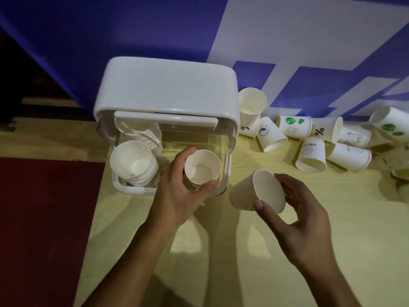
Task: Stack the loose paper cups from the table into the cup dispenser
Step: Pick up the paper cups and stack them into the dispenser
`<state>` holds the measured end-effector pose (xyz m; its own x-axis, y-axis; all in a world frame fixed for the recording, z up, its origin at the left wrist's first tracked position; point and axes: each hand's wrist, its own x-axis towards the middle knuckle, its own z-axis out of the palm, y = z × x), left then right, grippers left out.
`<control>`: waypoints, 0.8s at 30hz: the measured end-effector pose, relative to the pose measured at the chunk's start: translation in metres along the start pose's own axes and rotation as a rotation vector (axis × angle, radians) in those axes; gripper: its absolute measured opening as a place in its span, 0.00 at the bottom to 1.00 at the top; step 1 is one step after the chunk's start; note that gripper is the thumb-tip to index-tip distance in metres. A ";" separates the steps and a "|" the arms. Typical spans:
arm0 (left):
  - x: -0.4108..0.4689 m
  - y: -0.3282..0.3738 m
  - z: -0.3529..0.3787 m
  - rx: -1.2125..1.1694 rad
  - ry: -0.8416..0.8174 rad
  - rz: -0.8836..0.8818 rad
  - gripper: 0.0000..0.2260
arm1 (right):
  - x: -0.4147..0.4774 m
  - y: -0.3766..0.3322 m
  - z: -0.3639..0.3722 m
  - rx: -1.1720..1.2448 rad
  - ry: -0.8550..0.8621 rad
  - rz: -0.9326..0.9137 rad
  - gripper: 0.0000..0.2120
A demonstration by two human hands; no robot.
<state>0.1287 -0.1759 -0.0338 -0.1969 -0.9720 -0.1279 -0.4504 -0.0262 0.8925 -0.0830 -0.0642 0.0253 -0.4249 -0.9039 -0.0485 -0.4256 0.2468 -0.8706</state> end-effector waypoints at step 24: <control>-0.014 0.044 -0.023 -0.296 0.103 0.051 0.16 | 0.049 -0.045 0.068 -0.152 -0.118 -0.355 0.31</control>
<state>0.1318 -0.1690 0.0172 -0.1164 -0.9920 -0.0489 -0.1665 -0.0291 0.9856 -0.0302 -0.1434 0.0286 -0.1393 -0.9740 0.1784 -0.6464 -0.0470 -0.7615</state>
